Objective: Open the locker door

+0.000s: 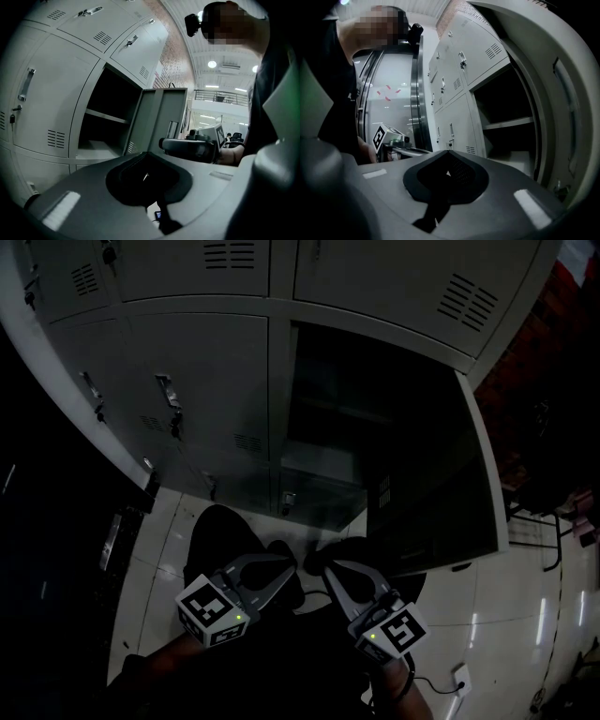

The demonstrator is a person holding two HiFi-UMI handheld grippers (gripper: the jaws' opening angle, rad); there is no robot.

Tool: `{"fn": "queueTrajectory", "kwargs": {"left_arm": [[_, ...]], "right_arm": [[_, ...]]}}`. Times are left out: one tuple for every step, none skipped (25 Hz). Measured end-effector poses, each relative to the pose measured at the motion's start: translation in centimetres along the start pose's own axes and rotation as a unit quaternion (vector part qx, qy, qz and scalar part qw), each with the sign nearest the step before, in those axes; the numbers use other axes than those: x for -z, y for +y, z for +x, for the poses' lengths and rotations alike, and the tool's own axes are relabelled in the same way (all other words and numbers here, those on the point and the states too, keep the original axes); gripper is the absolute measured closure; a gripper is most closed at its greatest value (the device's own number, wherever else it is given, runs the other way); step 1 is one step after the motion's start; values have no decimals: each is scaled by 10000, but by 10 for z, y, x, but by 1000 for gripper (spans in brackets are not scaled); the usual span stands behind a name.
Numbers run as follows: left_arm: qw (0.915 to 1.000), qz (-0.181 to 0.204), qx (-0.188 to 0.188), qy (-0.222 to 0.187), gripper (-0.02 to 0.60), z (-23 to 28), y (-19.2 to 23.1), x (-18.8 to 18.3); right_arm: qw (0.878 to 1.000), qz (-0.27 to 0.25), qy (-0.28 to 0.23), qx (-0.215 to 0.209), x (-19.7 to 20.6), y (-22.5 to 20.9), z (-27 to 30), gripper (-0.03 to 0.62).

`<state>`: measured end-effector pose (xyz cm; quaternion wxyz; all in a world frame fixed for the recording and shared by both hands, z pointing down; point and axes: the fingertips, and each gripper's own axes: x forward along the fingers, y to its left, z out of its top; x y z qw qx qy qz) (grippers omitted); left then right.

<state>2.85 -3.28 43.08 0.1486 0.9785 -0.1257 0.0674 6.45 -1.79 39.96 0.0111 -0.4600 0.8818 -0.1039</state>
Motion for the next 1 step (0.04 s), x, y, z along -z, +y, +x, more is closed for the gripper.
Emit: {"fn": "queueTrajectory", "kwargs": {"left_arm": [[10000,-2,-3,-2,570,0,0,0]], "right_arm": [[10000,-2,-1,-14,0,1,1,594]]}}
